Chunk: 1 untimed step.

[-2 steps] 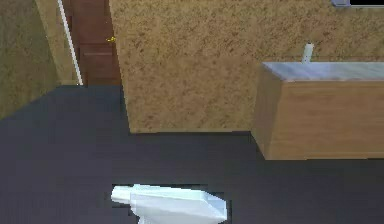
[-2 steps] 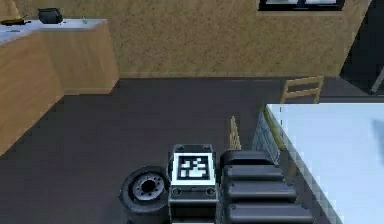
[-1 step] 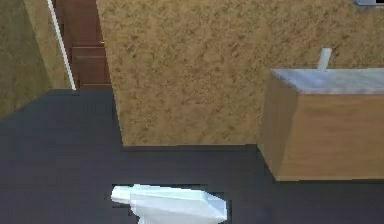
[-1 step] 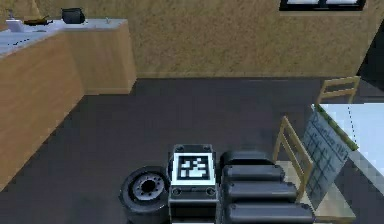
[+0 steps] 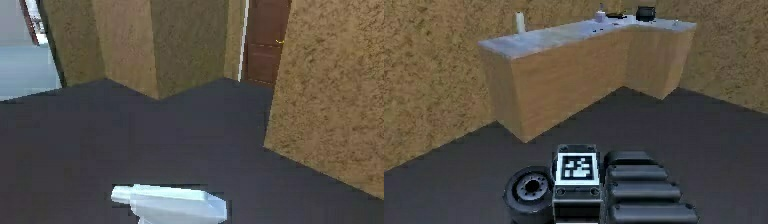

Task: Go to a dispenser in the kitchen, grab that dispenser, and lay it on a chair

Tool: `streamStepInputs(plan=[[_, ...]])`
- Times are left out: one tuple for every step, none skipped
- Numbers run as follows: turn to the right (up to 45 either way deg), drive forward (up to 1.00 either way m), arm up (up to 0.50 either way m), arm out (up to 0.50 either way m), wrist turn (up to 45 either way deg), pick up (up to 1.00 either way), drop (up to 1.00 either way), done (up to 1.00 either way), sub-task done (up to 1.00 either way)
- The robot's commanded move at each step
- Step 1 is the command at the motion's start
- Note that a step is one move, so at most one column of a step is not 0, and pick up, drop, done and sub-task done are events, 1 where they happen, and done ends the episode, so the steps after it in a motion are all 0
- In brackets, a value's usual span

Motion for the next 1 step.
streamStepInputs(plan=[[-42.0,0.0,0.0,0.0,0.0,0.0,0.0,0.0,0.0]])
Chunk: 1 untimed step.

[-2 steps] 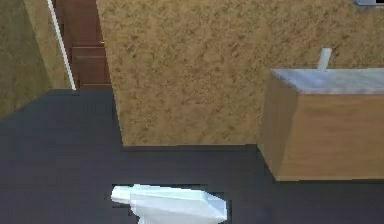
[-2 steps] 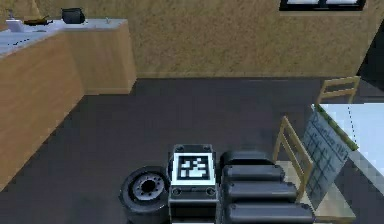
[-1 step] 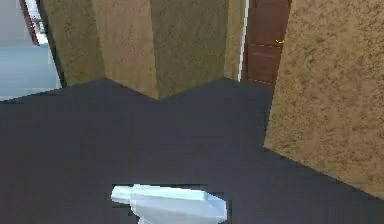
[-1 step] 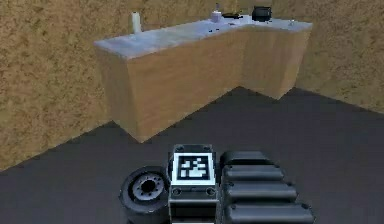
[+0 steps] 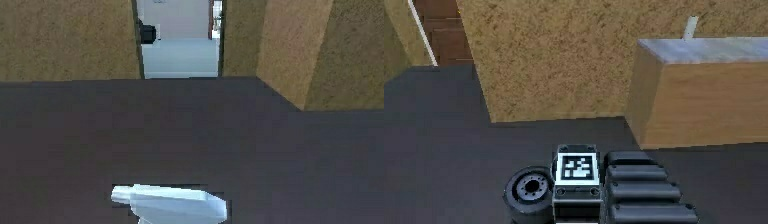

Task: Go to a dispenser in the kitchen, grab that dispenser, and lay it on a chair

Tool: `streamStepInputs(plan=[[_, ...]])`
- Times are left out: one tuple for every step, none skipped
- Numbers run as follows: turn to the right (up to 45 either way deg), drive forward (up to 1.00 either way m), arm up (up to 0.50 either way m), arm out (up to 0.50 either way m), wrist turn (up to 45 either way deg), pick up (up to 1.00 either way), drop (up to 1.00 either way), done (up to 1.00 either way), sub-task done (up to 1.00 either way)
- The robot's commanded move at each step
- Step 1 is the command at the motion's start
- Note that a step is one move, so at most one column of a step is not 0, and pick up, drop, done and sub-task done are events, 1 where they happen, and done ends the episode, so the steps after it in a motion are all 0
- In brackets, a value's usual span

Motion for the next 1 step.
streamStepInputs(plan=[[-3.0,0.0,0.0,0.0,0.0,0.0,0.0,0.0,0.0]])
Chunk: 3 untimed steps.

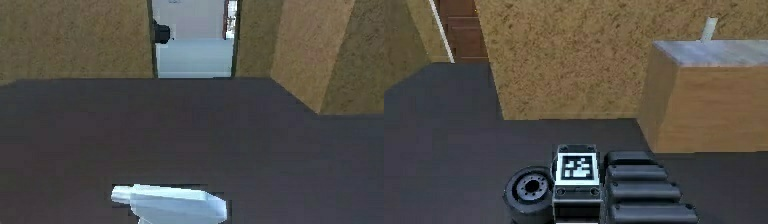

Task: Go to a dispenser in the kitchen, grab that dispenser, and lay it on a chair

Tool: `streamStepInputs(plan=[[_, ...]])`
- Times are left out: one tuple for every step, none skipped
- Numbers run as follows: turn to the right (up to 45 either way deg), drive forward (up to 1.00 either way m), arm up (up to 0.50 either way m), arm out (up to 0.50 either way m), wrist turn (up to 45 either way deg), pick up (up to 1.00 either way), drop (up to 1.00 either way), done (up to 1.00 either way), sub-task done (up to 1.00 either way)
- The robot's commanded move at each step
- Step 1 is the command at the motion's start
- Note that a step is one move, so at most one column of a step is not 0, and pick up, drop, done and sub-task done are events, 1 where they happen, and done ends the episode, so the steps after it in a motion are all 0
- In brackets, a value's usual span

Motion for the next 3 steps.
streamStepInputs(plan=[[0.0,0.5,0.0,0.0,0.0,0.0,0.0,0.0,0.0],[-45.0,0.0,0.0,0.0,0.0,0.0,0.0,0.0,0.0],[0.0,1.0,0.0,0.0,0.0,0.0,0.0,0.0,0.0]])
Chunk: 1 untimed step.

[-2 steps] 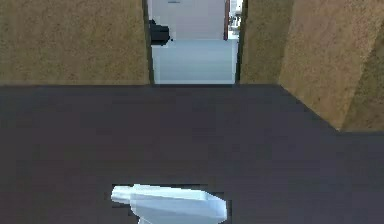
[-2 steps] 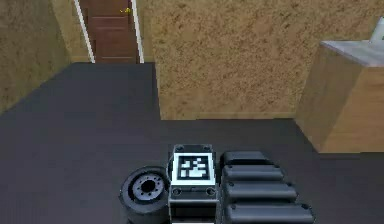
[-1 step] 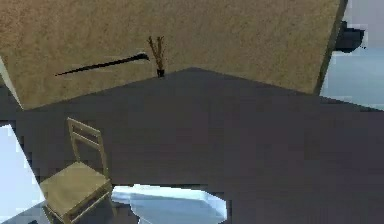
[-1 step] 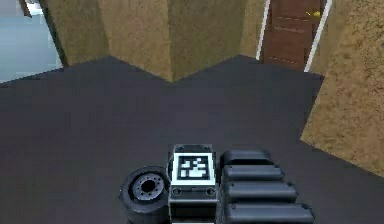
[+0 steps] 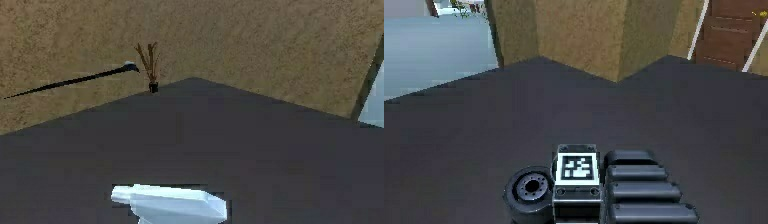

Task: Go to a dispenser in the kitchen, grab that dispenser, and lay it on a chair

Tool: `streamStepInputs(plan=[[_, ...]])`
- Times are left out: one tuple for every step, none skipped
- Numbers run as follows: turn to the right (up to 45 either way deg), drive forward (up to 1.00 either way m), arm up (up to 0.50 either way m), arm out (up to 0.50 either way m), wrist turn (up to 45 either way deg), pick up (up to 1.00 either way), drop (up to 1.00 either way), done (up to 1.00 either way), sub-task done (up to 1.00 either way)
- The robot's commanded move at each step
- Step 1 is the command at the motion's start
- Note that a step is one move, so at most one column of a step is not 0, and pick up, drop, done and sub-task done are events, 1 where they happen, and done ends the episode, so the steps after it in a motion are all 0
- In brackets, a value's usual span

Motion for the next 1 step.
streamStepInputs(plan=[[0.0,0.4,0.0,0.0,0.0,0.0,0.0,0.0,0.0]])
